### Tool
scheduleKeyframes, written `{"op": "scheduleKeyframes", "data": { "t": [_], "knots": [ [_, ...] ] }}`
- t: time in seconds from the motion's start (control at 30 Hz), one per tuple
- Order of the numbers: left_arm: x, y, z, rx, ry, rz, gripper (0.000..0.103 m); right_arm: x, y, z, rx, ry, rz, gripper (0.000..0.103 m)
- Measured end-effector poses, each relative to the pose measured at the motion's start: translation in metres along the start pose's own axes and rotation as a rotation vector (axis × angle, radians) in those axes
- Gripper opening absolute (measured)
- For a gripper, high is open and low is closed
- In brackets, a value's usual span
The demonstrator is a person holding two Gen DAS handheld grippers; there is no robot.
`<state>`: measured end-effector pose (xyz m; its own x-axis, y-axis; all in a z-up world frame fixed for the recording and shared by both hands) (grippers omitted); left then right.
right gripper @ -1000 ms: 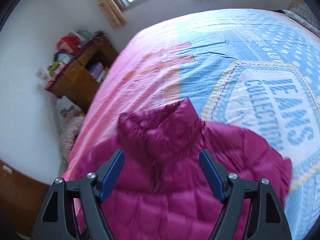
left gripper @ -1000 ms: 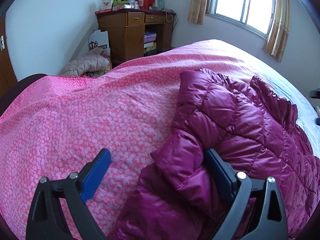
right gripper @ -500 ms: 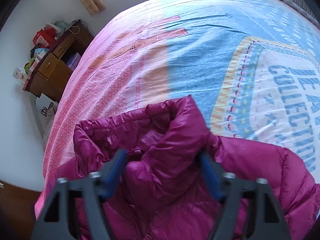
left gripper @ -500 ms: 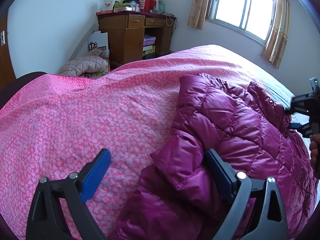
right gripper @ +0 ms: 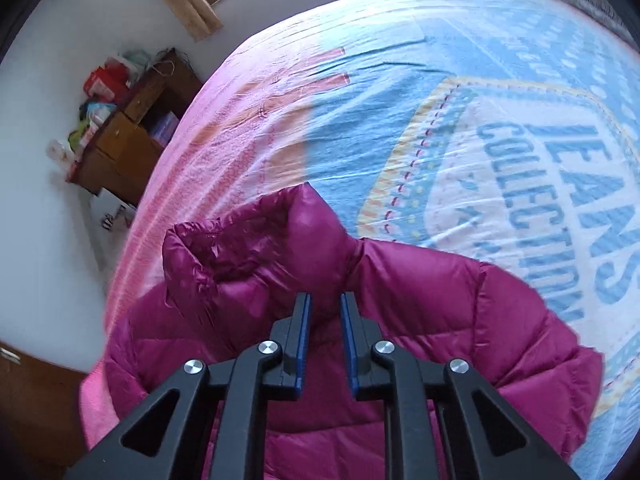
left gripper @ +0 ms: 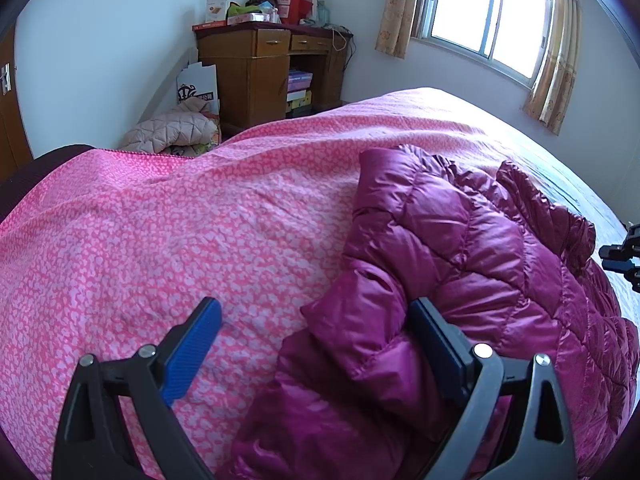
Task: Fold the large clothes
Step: 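Grasp the jacket collar with the right gripper and lift it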
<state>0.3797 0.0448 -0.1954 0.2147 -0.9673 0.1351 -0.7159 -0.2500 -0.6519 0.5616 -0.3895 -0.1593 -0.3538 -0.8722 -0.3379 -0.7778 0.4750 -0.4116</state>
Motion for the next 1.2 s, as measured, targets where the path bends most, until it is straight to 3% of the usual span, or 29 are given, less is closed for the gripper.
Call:
{"op": "scheduleKeyframes", "data": {
  "t": [0.13, 0.17, 0.2, 0.23, 0.27, 0.37, 0.47, 0.53, 0.57, 0.6, 0.63, 0.7, 1.0, 1.2],
  "knots": [
    [0.0, 0.0, 0.0, 0.001, 0.0, 0.0, 0.097, -0.009, -0.007, -0.009, 0.03, -0.124, 0.095, 0.018],
    [0.0, 0.0, 0.0, 0.001, 0.0, 0.0, 0.097, -0.011, -0.011, -0.007, 0.014, -0.134, 0.124, 0.035],
    [0.0, 0.0, 0.0, 0.001, 0.0, 0.0, 0.097, -0.012, -0.013, -0.003, -0.005, -0.126, 0.144, 0.071],
    [0.0, 0.0, 0.0, 0.001, 0.0, 0.0, 0.097, -0.015, -0.017, 0.001, -0.012, -0.115, 0.157, 0.086],
    [0.0, 0.0, 0.0, 0.001, 0.0, -0.001, 0.097, -0.018, -0.02, 0.003, -0.001, -0.107, 0.167, 0.093],
    [0.001, 0.0, 0.0, 0.003, 0.005, -0.003, 0.097, -0.026, -0.028, 0.018, 0.005, -0.079, 0.179, 0.093],
    [0.002, 0.0, 0.0, 0.005, 0.008, -0.003, 0.097, -0.036, -0.027, 0.046, -0.048, 0.034, 0.096, 0.092],
    [0.002, 0.0, 0.0, 0.006, 0.01, -0.003, 0.097, -0.038, -0.025, 0.057, -0.051, 0.059, 0.071, 0.09],
    [0.002, 0.0, 0.0, 0.006, 0.012, -0.003, 0.097, -0.037, -0.023, 0.059, -0.049, 0.081, 0.068, 0.072],
    [0.002, 0.0, 0.0, 0.006, 0.013, -0.004, 0.097, -0.033, -0.02, 0.058, -0.047, 0.118, 0.063, 0.042],
    [0.002, 0.0, 0.0, 0.006, 0.014, -0.004, 0.097, -0.03, -0.019, 0.055, -0.043, 0.137, 0.064, 0.033],
    [0.002, 0.0, 0.0, 0.007, 0.013, -0.005, 0.097, -0.023, -0.019, 0.045, -0.031, 0.094, 0.084, 0.023],
    [0.002, 0.0, 0.0, 0.004, 0.009, -0.002, 0.097, 0.019, 0.01, -0.011, 0.009, -0.011, 0.072, 0.018],
    [0.001, 0.0, 0.001, 0.002, 0.006, 0.001, 0.098, 0.058, 0.047, 0.01, 0.017, -0.033, 0.112, 0.013]
  ]
}}
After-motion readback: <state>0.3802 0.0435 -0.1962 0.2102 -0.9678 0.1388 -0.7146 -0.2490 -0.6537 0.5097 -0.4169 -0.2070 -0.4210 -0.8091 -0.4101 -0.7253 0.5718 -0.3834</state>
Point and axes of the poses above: each gripper's, at about its wrist camera, not at the fingertips, and z roughly the way its jaws point, x to its right, y to its underside, the point moved 9 cm from there along z, roughly the way its jaws point, and after that the axes turned 3 degrees about -x, right-handed, at the moved point
